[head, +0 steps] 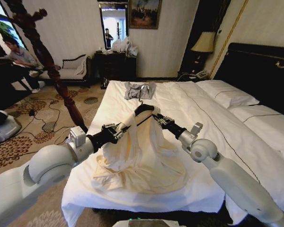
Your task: Pick up the clothes from the bed and hang them on the clothes hanger.
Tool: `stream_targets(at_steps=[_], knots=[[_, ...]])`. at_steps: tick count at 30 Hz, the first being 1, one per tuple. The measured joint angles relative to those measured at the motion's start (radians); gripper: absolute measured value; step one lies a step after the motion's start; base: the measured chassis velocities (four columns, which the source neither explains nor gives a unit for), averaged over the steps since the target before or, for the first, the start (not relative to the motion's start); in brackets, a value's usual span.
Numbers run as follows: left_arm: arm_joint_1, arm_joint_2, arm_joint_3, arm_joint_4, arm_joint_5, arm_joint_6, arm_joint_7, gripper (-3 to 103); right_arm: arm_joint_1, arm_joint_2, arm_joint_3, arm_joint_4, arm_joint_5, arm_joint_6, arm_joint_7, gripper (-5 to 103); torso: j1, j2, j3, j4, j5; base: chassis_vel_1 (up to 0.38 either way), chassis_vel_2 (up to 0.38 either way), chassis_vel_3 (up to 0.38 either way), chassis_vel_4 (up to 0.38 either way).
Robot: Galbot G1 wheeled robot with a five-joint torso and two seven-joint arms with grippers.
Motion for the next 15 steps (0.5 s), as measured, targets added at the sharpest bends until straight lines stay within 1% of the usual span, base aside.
stream_targets(at_steps=[2, 3, 4, 5, 9, 10, 11, 13, 15], knots=[[0.001, 0.001, -0.001, 0.002, 0.001, -0.001, 0.0, 19, -0.002, 0.0, 0.005, 0.005, 0.003, 0.015, -0.032, 5, 0.0, 0.0, 0.0, 0.0001, -0.0001, 0.0, 0.0, 0.0, 0.0], [0.001, 0.001, -0.002, 0.003, 0.001, -0.002, 0.0, 19, -0.003, 0.0, 0.006, 0.006, 0.005, 0.02, -0.041, 2, 0.0, 0.0, 0.0, 0.0001, 0.0, 0.0, 0.0, 0.0, 0.0], [0.001, 0.001, -0.002, 0.003, 0.001, -0.002, 0.0, 19, -0.003, 0.0, 0.006, 0.006, 0.005, 0.02, -0.041, 2, 0.0, 0.0, 0.0, 0.0001, 0.0, 0.0, 0.0, 0.0, 0.0], [0.002, 0.001, -0.004, 0.005, 0.002, -0.003, 0.001, 19, -0.003, 0.0, 0.009, 0.008, 0.011, 0.029, -0.058, 1, 0.0, 0.0, 0.0, 0.0, 0.0, 0.0, 0.0, 0.0, 0.0], [0.005, 0.001, -0.006, 0.012, 0.008, -0.009, 0.001, 19, -0.009, 0.0, 0.016, 0.012, 0.042, 0.088, -0.14, 0, 0.0, 0.0, 0.0, 0.0001, 0.0, 0.0, 0.0, 0.0, 0.0], [0.005, 0.001, -0.006, 0.012, 0.008, -0.009, 0.001, 19, -0.009, 0.0, 0.016, 0.012, 0.042, 0.088, -0.14, 0, 0.0, 0.0, 0.0, 0.0001, 0.0, 0.0, 0.0, 0.0, 0.0], [0.005, 0.0, -0.006, 0.015, 0.01, -0.012, 0.001, 19, -0.01, 0.0, 0.017, 0.011, 0.052, 0.119, -0.181, 0, 0.0, 0.0, 0.0, 0.0001, 0.0, 0.0, 0.0, 0.0, 0.0], [0.003, -0.004, -0.005, 0.02, 0.016, -0.015, 0.002, 19, -0.014, 0.001, 0.02, 0.011, 0.064, 0.156, -0.25, 0, 0.0, 0.0, 0.0, 0.0001, 0.0, 0.0, 0.0, 0.0, 0.0], [0.003, -0.005, -0.005, 0.022, 0.017, -0.016, 0.002, 19, -0.016, 0.0, 0.021, 0.011, 0.066, 0.161, -0.264, 0, 0.0, 0.0, 0.0, 0.0001, 0.0, 0.0, 0.0, 0.0, 0.0]])
